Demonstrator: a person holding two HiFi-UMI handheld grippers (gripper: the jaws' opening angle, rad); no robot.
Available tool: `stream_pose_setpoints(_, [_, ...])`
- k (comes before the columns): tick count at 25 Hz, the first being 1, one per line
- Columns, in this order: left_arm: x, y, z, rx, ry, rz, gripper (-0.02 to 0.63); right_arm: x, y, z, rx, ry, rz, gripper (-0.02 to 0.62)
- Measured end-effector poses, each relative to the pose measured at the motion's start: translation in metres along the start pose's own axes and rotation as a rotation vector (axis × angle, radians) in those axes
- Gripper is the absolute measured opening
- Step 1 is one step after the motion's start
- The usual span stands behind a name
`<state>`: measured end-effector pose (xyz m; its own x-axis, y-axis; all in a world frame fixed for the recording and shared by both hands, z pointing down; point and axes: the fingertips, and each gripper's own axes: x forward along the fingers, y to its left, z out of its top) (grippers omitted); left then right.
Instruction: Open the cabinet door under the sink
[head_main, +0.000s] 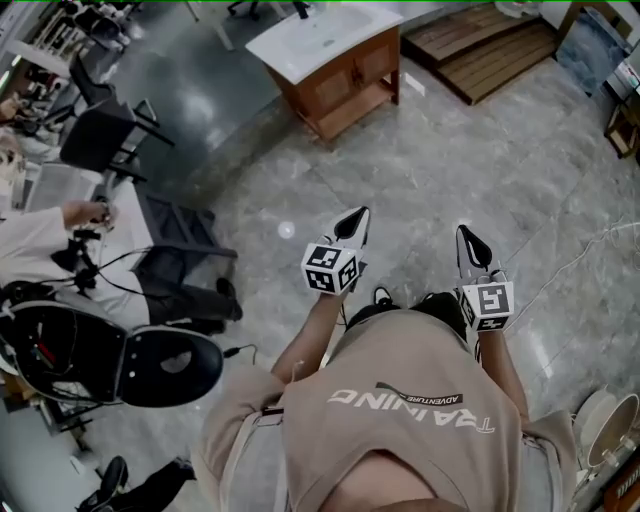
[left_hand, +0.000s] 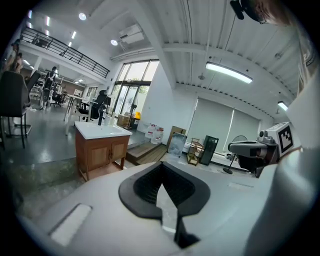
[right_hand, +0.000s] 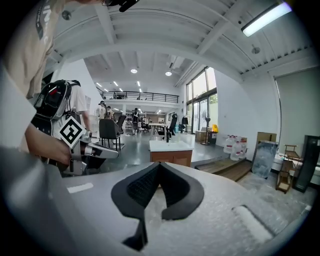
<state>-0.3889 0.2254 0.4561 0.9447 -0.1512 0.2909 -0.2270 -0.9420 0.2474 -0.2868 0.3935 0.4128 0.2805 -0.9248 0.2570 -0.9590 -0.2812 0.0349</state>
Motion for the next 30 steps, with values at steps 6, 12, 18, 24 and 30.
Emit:
stream_pose_setpoints(6, [0.019,0.009,-0.007,-0.024,0.024,-0.014,0.015,0.019,-0.012,-0.007,0.003,0.045,-0.006,0.002])
stream_pose_setpoints(12, [0.046,0.026,0.002,-0.009,0.036,0.032,0.015,0.061,-0.030,-0.007,0.021,0.030,0.053,0.002])
stream_pose_setpoints(18, [0.085,0.044,0.037,0.047,0.042,0.091,0.015,0.112,-0.069,0.016,0.006,-0.030,0.121,0.002])
stream_pose_setpoints(24, [0.149,0.027,0.063,0.072,0.028,0.078,0.015,0.148,-0.125,0.021,0.048,-0.050,0.155,0.002])
stream_pose_setpoints(30, [0.199,0.019,0.074,0.081,0.046,0.093,0.015,0.169,-0.176,0.007,-0.052,-0.015,0.164,0.002])
